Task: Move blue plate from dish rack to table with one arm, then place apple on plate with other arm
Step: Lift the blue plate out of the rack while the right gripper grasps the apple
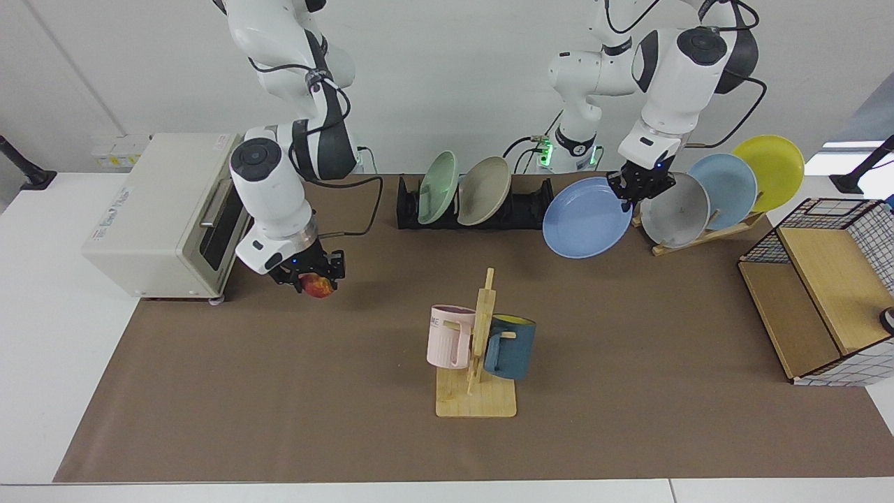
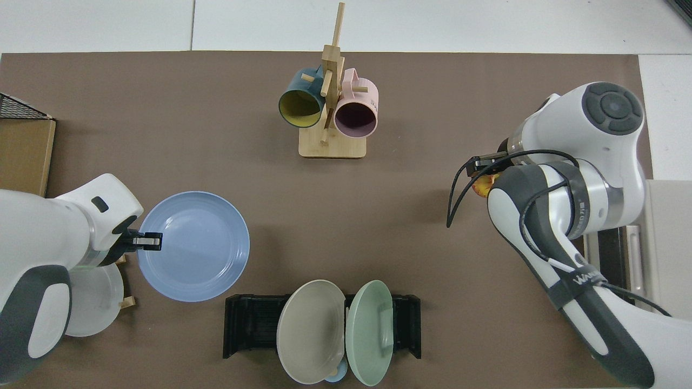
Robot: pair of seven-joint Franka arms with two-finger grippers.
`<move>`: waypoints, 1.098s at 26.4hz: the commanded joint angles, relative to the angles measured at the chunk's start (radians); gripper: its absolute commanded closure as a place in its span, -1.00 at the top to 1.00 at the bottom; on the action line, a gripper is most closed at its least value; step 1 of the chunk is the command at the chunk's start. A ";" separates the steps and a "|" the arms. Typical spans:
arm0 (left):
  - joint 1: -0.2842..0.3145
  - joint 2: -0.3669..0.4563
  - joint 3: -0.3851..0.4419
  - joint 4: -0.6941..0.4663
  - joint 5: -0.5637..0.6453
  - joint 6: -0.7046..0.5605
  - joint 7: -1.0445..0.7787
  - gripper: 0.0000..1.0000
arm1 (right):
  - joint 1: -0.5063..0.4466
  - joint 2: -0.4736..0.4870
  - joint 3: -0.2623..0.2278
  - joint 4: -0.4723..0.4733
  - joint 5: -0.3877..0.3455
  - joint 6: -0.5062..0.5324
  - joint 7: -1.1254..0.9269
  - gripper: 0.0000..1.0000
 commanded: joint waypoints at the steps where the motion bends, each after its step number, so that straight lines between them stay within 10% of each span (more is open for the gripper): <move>1: -0.009 0.094 -0.006 0.027 -0.064 0.073 0.015 -1.00 | 0.000 -0.079 0.002 -0.009 0.022 -0.038 0.012 -1.00; 29: -0.150 0.463 -0.040 -0.065 -0.751 0.622 0.296 -1.00 | 0.022 -0.145 0.011 0.039 0.053 -0.102 0.089 -1.00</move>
